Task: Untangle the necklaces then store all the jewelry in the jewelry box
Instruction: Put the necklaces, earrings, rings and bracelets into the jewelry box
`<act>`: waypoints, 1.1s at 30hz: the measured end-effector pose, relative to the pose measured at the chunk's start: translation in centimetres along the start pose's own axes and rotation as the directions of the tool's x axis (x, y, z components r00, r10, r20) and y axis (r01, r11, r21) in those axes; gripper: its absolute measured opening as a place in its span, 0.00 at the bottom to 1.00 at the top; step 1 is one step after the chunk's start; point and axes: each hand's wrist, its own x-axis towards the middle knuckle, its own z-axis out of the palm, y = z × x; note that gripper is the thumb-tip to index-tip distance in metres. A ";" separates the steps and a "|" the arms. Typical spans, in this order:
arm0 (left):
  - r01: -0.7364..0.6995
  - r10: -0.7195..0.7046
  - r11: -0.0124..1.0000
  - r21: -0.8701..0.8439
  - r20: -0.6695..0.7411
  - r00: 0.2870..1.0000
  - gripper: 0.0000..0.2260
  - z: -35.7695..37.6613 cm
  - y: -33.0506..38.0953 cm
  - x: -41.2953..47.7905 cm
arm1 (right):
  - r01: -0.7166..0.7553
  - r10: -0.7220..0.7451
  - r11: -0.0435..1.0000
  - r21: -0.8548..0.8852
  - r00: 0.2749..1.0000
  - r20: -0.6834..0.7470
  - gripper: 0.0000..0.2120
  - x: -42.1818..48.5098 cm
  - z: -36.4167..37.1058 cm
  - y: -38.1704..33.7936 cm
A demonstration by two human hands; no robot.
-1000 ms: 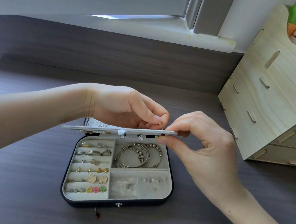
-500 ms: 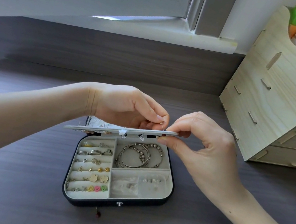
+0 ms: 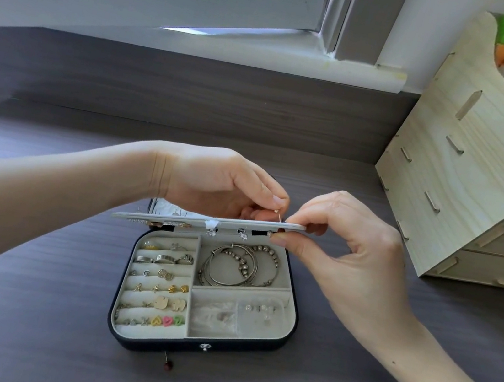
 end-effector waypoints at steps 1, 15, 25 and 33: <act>0.000 0.000 1.000 0.004 -0.007 1.000 0.12 0.1 0.0 0.0 | 0.000 0.000 1.000 0.000 1.000 -0.001 0.08 0.0 0.0 0.0; -0.103 0.128 0.986 0.133 -0.198 0.972 0.06 1.2 0.0 -1.2 | -0.096 0.096 0.995 -0.009 0.990 0.107 0.11 0.3 -0.9 -0.3; -0.093 0.226 0.956 0.278 -0.499 0.837 0.07 2.6 0.5 -4.7 | -0.107 0.100 0.994 0.017 0.966 0.238 0.11 -0.7 -0.7 0.2; -0.150 0.345 0.923 0.354 -0.588 0.732 0.09 6.5 -1.6 -6.1 | 0.044 -0.035 0.996 -0.080 0.992 0.118 0.09 -2.8 0.0 0.2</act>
